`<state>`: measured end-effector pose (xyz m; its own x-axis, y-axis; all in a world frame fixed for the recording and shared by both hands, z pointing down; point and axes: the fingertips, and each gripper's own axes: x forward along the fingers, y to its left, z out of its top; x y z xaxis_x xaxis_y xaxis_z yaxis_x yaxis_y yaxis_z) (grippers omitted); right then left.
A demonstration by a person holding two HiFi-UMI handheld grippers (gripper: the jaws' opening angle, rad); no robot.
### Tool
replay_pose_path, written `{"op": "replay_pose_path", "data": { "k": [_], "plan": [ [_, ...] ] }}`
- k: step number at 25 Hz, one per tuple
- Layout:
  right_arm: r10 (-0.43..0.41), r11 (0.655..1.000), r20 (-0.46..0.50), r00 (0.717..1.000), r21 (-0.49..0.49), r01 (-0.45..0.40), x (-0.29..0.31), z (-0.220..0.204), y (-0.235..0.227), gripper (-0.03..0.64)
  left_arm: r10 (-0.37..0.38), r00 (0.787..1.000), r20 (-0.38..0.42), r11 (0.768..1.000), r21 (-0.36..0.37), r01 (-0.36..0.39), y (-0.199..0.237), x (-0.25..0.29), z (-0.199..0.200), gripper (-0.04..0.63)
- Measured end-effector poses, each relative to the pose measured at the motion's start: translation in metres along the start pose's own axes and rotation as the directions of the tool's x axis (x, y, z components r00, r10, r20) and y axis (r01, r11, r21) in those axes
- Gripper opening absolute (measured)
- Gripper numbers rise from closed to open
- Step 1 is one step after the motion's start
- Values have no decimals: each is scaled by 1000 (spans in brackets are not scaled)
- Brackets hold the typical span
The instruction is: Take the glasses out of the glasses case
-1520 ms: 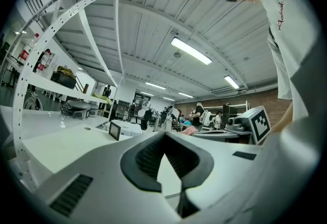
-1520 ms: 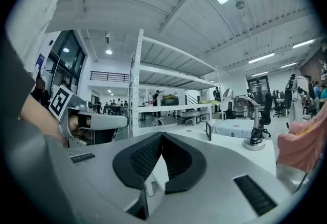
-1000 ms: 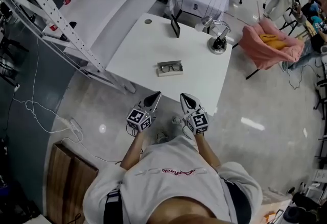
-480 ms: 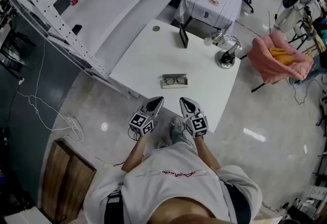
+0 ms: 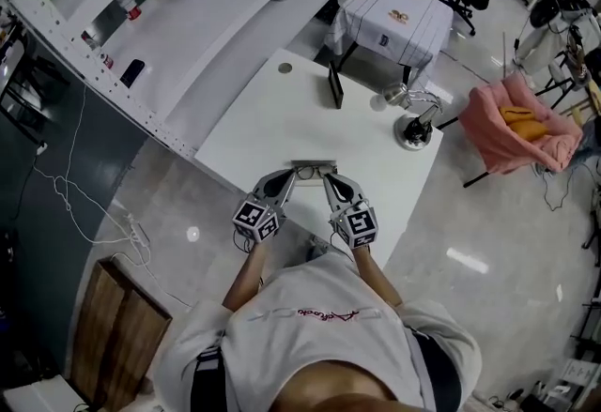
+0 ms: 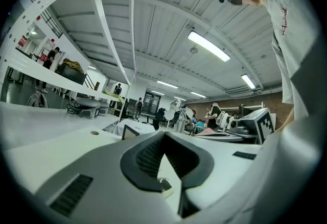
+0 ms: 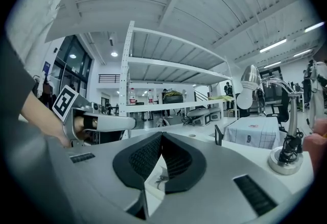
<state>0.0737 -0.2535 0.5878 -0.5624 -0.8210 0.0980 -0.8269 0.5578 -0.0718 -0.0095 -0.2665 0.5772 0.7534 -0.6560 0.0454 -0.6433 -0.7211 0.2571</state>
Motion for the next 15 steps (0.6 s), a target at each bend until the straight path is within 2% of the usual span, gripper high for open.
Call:
{"op": "replay_pose_path", "data": {
  "k": [8,15],
  "plan": [
    [26,1000,0,1000,8,-26,17,7,-35,-3,33,999,12,999,7,-33,17,43,11,26],
    [7,1000,-37,999,30,-5,33,-3,-49,-3,29,999,-18,999,-17,-29,30,49,6,26]
  ]
}}
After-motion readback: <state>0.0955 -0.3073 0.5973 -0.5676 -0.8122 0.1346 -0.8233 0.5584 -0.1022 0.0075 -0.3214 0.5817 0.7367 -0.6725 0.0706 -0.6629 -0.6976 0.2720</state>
